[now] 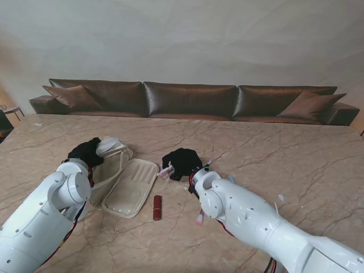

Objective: Pack the cosmetics bag

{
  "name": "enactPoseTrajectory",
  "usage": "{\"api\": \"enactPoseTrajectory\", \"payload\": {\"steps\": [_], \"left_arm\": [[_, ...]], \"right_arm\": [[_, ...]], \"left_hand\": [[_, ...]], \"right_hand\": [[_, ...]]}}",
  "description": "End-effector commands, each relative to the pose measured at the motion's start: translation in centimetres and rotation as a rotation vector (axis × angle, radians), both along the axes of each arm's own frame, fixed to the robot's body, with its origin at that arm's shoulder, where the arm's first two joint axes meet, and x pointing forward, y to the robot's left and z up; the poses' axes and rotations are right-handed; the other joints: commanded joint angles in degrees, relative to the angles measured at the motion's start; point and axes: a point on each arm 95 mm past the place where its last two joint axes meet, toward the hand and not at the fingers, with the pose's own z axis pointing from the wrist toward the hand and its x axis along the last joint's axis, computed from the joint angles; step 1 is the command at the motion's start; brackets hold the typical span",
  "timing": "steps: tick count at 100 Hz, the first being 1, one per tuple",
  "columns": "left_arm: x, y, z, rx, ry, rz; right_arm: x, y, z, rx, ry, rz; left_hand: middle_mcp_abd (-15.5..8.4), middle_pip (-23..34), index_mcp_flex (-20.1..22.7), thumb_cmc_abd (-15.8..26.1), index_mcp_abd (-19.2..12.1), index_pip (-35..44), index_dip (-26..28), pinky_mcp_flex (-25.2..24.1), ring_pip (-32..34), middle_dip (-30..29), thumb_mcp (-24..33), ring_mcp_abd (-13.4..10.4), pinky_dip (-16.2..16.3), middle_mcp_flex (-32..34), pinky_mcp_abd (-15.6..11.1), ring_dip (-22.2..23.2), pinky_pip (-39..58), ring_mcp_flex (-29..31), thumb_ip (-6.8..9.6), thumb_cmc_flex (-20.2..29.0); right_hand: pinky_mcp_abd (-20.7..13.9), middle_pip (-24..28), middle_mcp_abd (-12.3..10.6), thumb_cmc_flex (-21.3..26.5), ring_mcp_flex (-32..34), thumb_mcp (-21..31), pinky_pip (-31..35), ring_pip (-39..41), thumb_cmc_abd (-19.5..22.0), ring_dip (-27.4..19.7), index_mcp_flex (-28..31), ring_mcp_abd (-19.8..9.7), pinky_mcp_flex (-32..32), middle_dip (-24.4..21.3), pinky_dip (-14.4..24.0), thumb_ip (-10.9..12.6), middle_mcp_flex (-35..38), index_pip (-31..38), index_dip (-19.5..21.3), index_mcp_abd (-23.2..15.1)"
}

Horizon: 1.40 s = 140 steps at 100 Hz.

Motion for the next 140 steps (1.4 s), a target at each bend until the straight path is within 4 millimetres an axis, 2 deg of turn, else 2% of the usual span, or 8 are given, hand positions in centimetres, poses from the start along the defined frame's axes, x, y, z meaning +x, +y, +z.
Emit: {"api": "enactPoseTrajectory", "payload": {"steps": [1, 18, 28, 47, 58, 63, 88, 140], "left_arm": [[-0.2, -0.2, -0.2, -0.007, 0.007, -0.016], [-0.1, -0.2, 0.1, -0.007, 0.006, -0.027], [0.0, -0.3, 0.2, -0.013, 0.003, -0.028], [0.1, -0.7, 0.6, -0.024, -0.002, -0.033], [0.2, -1.0, 0.8, -0.038, -0.006, -0.031], [0.3, -1.1, 0.9, -0.044, -0.008, -0.031], [0.8, -2.2, 1.2, -0.082, -0.009, -0.041], [1.1, -4.5, 1.6, -0.124, -0.003, -0.071]], "right_arm": [[0.4, 0.5, 1.2, 0.016, -0.026, 0.006], [1.3, 1.8, 3.3, 0.031, -0.087, 0.032], [2.1, 3.1, 4.1, 0.045, -0.107, 0.065], [3.4, 5.5, 4.6, 0.098, -0.122, 0.095], [3.9, 7.0, 5.0, 0.128, -0.142, 0.109], [4.0, 7.6, 5.3, 0.142, -0.150, 0.115], [4.0, 10.2, 5.9, 0.199, -0.176, 0.139], [2.9, 11.9, 5.3, 0.147, -0.215, 0.223]], "left_hand": [[-1.0, -0.4, 4.7, 6.6, -6.9, 4.5, -1.0, 3.2, 1.1, -0.2, 1.4, 1.9, 0.9, 2.4, -2.6, -1.5, 11.2, 1.7, 1.79, 7.5], [-0.8, -0.8, 5.6, 7.2, -7.5, 4.8, -1.3, 2.7, 0.7, 0.0, 0.4, 2.3, 1.1, 3.2, -1.9, -1.5, 10.9, 1.4, 2.07, 7.7], [-0.8, -1.3, 5.6, 7.9, -7.5, 5.1, -1.9, 2.4, 0.4, 0.4, -1.6, 2.5, 1.5, 3.6, -1.0, -1.4, 10.5, 1.3, 2.60, 8.5], [-0.8, -1.1, 6.1, 8.6, -7.4, 5.6, -2.4, 3.2, 0.5, 0.7, -3.3, 2.3, 1.7, 4.2, -1.1, -1.6, 10.4, 2.2, 3.09, 9.7], [-0.7, -0.8, 6.6, 9.1, -7.2, 5.8, -2.3, 3.6, 0.6, 0.9, -3.3, 2.3, 1.7, 4.6, -1.0, -1.6, 10.5, 2.6, 3.40, 10.9], [-0.8, -0.5, 7.0, 9.8, -7.3, 5.8, -2.1, 3.6, 0.6, 0.9, -5.5, 2.4, 1.7, 4.8, -0.6, -1.7, 10.5, 2.8, 3.67, 12.9], [-0.7, 0.1, 7.8, 10.2, -7.2, 6.1, -1.8, 4.1, 0.9, 1.2, -6.2, 2.4, 1.7, 5.5, -0.2, -1.6, 10.6, 3.3, 4.11, 14.0], [-0.9, 0.4, 8.0, 10.9, -7.3, 6.1, -1.6, 4.5, 1.4, 1.2, -8.0, 2.2, 2.0, 5.6, -0.7, -1.6, 11.2, 4.0, 4.45, 14.9]], "right_hand": [[0.3, 0.6, 1.7, -1.2, 0.0, 2.0, 2.3, -0.4, 7.9, 0.7, 1.2, 1.5, -0.6, 1.7, 1.3, 3.9, 2.4, 2.2, 0.7, 0.6], [0.7, 0.1, 1.0, -2.1, -2.2, 2.0, 2.9, 0.0, 10.6, 1.9, 0.2, 0.8, -2.4, 2.6, 2.2, 4.4, 1.5, 1.5, 1.7, 0.6], [0.5, -0.1, 0.5, -2.9, -4.4, 2.1, 5.4, 5.4, 11.5, 7.4, -0.1, 0.0, -2.9, 3.8, 5.9, 4.5, 1.4, 0.6, 3.2, -0.5], [0.4, -0.4, 0.9, -2.4, -4.9, 2.3, 6.7, 10.4, 11.4, 11.8, 0.1, -0.2, -2.5, 3.9, 9.1, 4.6, 1.9, 0.6, 3.0, -0.4], [0.3, -0.5, 0.6, -2.4, -4.9, 2.3, 6.7, 10.7, 11.4, 12.2, 0.1, -0.4, -2.3, 3.9, 9.4, 4.6, 1.9, 0.5, 2.9, -0.8], [0.3, -0.6, 0.6, -2.4, -5.0, 2.3, 6.7, 10.8, 11.3, 12.3, 0.1, -0.4, -2.3, 3.8, 9.5, 4.6, 1.9, 0.5, 2.8, -0.9], [-0.1, -1.2, 0.2, -2.2, -5.1, 2.4, 6.7, 10.7, 11.1, 12.5, 0.0, -0.7, -2.1, 3.2, 9.8, 4.6, 2.0, 0.5, 2.6, -1.5], [-1.6, -3.1, -2.6, -2.2, -8.3, 2.3, 6.9, 9.5, 11.7, 12.8, -0.8, -2.2, -3.1, 2.2, 11.1, 4.7, 1.2, 0.5, 2.1, -5.4]]}}
